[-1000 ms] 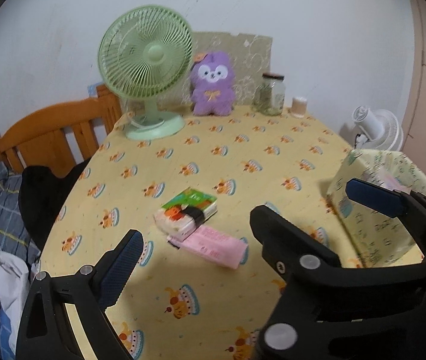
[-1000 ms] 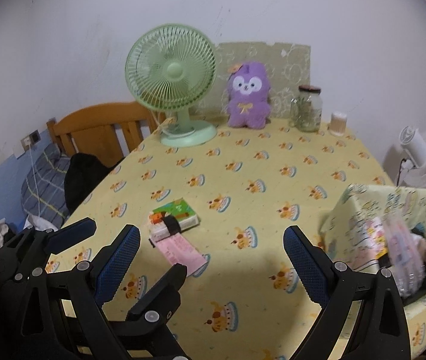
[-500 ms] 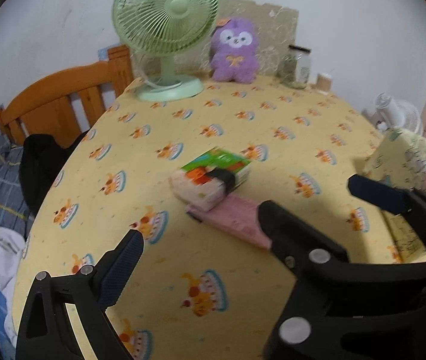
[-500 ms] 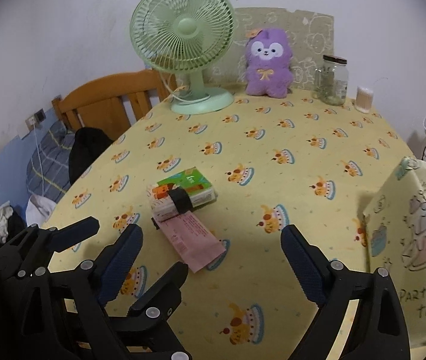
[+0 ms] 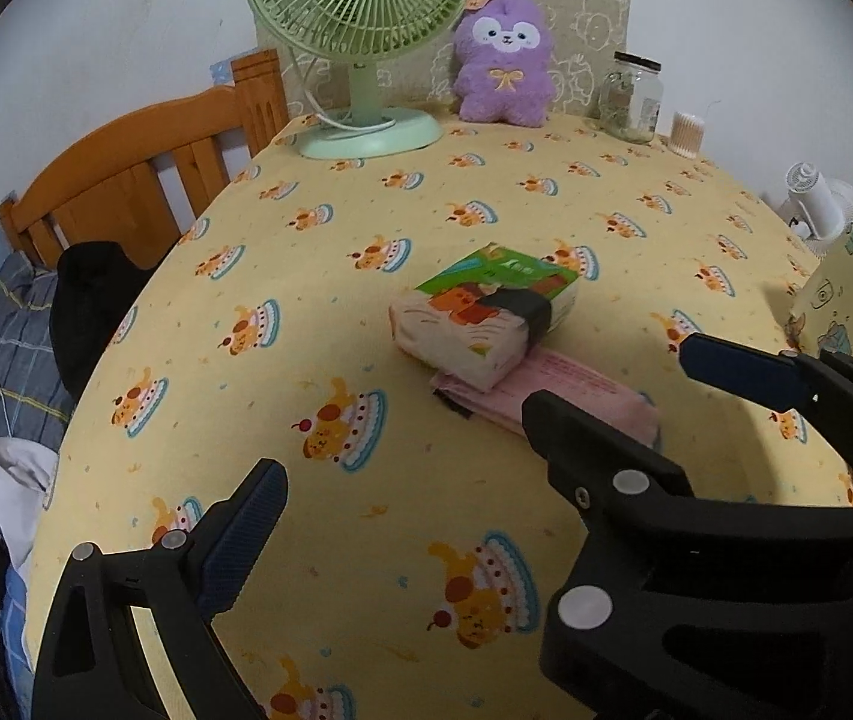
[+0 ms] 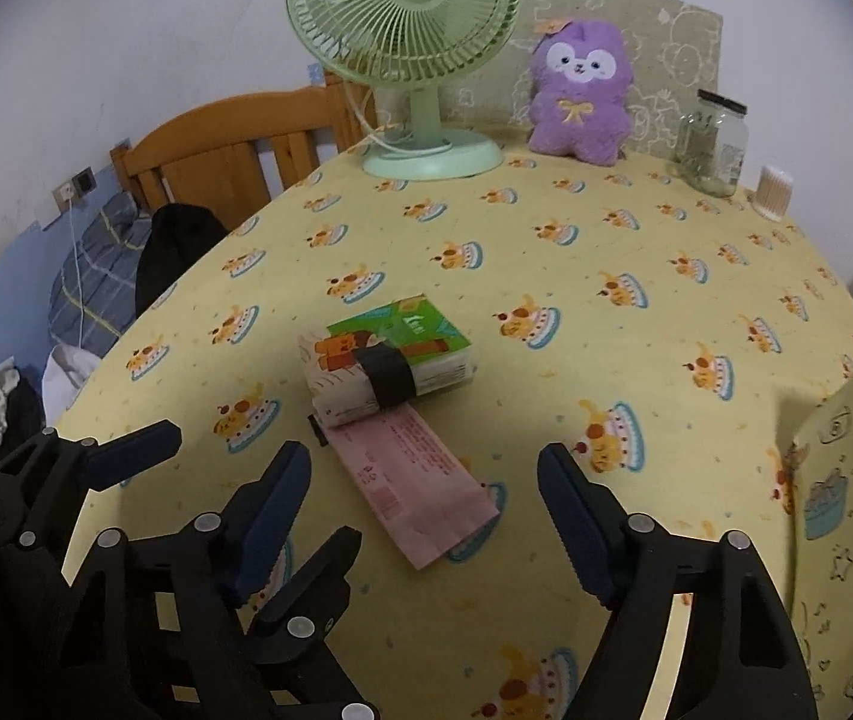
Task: Organize soft objects
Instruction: 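Grasp the pink packet with the right gripper and lift it off the tissue pack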
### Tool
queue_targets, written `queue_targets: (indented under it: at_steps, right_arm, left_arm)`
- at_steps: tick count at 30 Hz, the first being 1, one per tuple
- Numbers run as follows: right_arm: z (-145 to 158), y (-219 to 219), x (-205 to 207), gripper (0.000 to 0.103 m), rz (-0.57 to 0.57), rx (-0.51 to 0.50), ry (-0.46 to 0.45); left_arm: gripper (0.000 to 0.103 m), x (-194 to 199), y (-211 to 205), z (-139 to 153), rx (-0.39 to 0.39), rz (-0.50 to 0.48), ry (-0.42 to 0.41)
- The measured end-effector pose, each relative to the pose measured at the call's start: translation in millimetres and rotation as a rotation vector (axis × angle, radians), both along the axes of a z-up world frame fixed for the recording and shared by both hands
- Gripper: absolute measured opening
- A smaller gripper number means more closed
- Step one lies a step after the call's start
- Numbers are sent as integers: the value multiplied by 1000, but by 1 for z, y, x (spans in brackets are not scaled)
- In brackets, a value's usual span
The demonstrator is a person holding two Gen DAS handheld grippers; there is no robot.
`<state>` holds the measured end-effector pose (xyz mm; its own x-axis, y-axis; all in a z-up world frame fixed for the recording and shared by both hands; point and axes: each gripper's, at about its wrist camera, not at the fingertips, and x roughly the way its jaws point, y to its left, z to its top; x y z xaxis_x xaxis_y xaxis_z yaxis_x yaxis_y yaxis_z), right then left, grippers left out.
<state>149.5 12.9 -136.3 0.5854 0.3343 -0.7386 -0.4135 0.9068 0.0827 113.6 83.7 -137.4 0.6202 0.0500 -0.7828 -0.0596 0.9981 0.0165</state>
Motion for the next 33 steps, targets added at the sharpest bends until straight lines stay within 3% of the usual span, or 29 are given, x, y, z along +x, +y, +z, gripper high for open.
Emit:
queue_targets:
  at_steps: [6,12,20,24,33]
  right_arm:
    - [-13,5,9,62,14,-10,72]
    - [-13,3,6,46,10,-17,73]
    - [-7,-17,-6,42,-12,-19,64]
    - [-3,-33,-12,17,-43,-30,56]
    - [2,-49,-17,18,-50,-19,54]
  left_arm:
    - [98,2,0,-7,9,3,22]
    - [98,0,-5,-7,21,-2,19]
    - [98,-6,-24,-4,42,-38,17]
    - [97,-7,-34,0,55,-44,4]
    - [97,-6,-46,4,62,-71,-2]
